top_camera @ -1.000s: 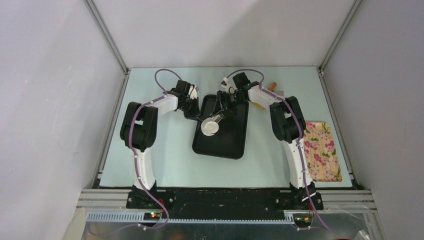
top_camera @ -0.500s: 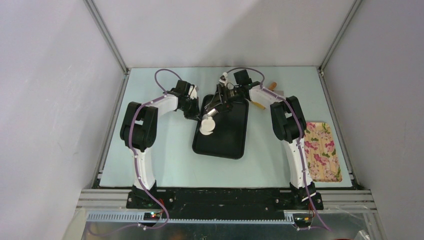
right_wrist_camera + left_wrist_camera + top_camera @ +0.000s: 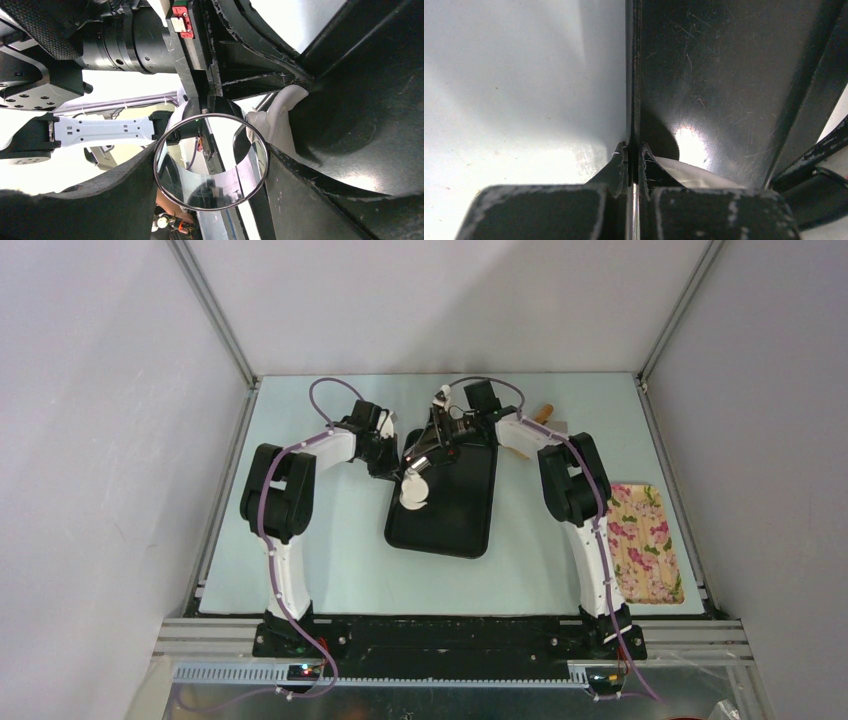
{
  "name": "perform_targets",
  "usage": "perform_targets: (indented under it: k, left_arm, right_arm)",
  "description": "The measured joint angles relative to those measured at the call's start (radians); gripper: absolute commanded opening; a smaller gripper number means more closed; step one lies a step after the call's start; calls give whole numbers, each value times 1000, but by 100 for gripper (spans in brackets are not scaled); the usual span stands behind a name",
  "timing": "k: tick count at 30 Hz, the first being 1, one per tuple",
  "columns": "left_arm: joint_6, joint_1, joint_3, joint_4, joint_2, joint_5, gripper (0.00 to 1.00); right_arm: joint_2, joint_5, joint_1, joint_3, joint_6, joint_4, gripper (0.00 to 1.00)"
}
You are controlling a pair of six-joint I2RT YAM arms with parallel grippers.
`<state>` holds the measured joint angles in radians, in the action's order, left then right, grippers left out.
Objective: Roll out the dumpling wrappers from the dough
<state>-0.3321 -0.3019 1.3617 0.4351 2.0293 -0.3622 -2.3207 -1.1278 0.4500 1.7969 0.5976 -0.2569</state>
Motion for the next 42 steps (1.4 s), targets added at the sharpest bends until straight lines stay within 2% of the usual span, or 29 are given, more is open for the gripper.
perform_targets:
  k: [23,33,42]
  left_arm:
    - [0,0,0,0,0,0,0]
    - [0,0,0,0,0,0,0]
    - [0,0,0,0,0,-1,0]
  right_arm:
    - [0,-13,51,-16,0,3,0]
    - [18,96,65,37,-229,-198,0]
    - [29,152,98,57,-362,-300,0]
